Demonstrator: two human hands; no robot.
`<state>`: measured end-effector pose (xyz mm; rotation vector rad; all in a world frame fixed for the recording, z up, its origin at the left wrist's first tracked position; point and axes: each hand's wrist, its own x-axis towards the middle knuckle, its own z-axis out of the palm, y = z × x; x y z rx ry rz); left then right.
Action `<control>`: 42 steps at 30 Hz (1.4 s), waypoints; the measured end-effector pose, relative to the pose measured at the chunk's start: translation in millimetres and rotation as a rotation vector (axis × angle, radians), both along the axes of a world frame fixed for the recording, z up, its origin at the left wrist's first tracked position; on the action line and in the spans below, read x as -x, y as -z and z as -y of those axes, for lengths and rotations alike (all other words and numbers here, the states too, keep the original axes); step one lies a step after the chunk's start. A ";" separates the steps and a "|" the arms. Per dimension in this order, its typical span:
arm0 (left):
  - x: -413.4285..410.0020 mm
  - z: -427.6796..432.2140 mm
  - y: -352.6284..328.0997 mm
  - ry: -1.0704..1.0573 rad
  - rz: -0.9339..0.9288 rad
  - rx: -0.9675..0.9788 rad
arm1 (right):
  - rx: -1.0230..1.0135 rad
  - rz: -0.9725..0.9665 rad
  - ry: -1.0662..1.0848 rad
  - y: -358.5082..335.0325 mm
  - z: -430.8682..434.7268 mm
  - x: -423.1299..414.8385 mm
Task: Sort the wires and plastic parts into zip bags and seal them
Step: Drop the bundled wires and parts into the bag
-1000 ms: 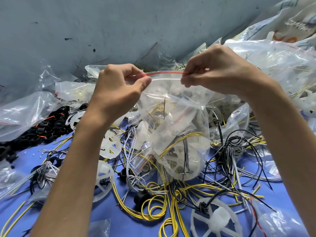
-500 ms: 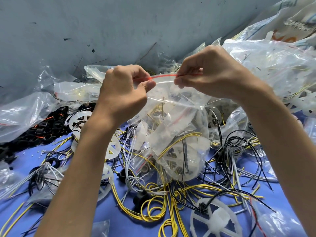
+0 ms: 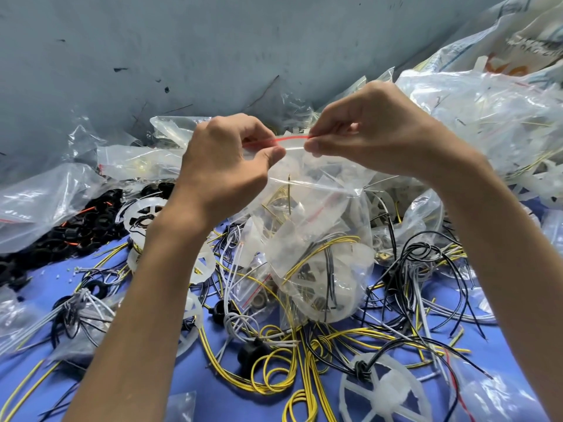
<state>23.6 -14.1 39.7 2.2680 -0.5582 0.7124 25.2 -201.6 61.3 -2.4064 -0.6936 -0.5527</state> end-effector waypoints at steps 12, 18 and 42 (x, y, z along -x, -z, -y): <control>3.9 3.7 -2.0 0.073 0.019 -0.006 | 0.061 0.058 0.016 -2.1 1.6 3.9; 2.3 4.4 0.6 0.093 0.020 -0.013 | 0.059 0.054 -0.024 0.0 -1.9 2.5; 3.5 2.6 -2.2 0.065 0.094 0.049 | 0.071 0.037 0.018 -8.3 7.4 6.4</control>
